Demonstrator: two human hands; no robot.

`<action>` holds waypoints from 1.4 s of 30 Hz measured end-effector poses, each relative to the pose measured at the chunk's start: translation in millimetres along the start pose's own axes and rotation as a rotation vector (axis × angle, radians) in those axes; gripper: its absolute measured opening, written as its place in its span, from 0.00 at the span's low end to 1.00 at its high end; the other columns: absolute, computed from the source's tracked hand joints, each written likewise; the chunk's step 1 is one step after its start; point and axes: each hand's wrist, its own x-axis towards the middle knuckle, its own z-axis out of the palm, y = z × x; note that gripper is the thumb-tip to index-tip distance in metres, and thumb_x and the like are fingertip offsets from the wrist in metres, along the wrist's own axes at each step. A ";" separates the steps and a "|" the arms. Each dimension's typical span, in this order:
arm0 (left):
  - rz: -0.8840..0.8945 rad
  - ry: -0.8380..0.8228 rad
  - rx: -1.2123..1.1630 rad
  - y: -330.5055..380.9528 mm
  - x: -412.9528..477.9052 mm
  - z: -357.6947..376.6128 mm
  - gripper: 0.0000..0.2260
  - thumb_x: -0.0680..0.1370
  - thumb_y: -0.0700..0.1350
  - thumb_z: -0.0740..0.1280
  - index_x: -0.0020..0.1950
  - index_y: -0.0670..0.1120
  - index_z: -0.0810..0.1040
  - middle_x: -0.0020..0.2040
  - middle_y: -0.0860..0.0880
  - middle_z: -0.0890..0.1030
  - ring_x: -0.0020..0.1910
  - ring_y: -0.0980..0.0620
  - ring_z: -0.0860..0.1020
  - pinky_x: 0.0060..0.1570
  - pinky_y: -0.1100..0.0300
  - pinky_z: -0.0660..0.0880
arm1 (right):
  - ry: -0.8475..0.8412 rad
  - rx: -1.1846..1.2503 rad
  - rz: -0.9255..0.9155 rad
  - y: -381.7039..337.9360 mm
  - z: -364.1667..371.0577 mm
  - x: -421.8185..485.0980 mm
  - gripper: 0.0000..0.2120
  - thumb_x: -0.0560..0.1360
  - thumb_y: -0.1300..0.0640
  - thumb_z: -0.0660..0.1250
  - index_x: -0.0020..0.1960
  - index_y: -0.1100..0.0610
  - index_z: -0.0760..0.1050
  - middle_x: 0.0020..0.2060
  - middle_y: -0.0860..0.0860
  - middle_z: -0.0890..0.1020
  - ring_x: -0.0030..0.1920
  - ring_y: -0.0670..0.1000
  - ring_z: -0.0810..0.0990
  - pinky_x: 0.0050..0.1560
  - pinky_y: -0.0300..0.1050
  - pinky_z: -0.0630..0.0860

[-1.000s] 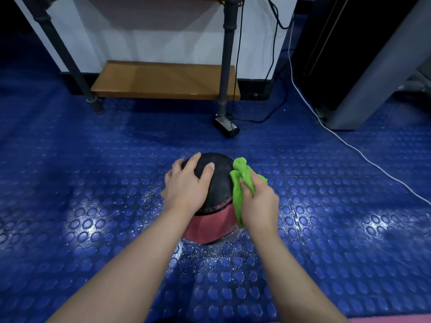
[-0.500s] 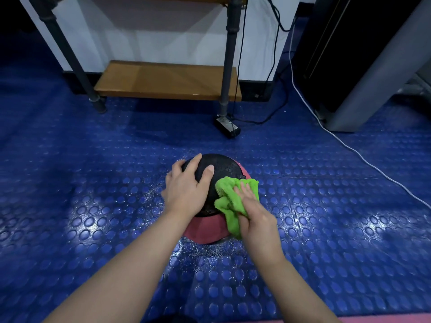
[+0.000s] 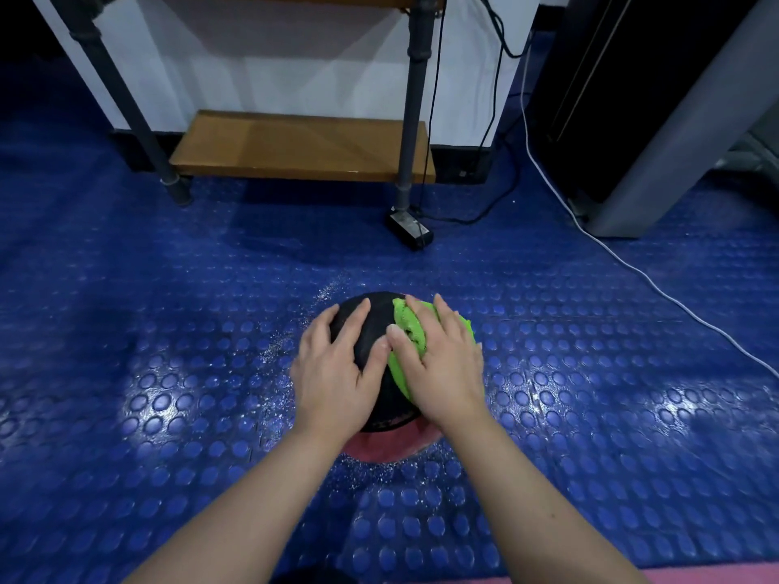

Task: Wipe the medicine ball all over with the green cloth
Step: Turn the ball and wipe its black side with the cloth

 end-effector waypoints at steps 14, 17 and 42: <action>-0.018 0.000 0.043 8.1 -7.2 4.8 0.30 0.74 0.70 0.47 0.75 0.63 0.64 0.75 0.50 0.63 0.74 0.48 0.59 0.66 0.39 0.65 | 0.151 0.083 0.167 21.2 -23.4 37.8 0.16 0.79 0.45 0.59 0.50 0.55 0.79 0.39 0.54 0.82 0.47 0.58 0.79 0.42 0.47 0.70; -0.004 -0.008 0.050 10.0 -8.6 4.5 0.30 0.75 0.70 0.47 0.75 0.64 0.64 0.76 0.50 0.62 0.75 0.48 0.59 0.66 0.40 0.64 | 0.119 0.092 0.208 29.2 -25.7 42.0 0.16 0.79 0.46 0.61 0.50 0.56 0.79 0.38 0.54 0.82 0.45 0.57 0.78 0.41 0.47 0.71; 0.096 -0.040 0.012 -6.9 -2.3 -0.5 0.28 0.76 0.68 0.51 0.75 0.61 0.66 0.73 0.50 0.66 0.72 0.47 0.63 0.66 0.41 0.67 | 0.147 -0.077 0.176 -21.8 -8.2 31.4 0.17 0.81 0.44 0.54 0.53 0.52 0.78 0.47 0.51 0.82 0.49 0.57 0.77 0.48 0.50 0.71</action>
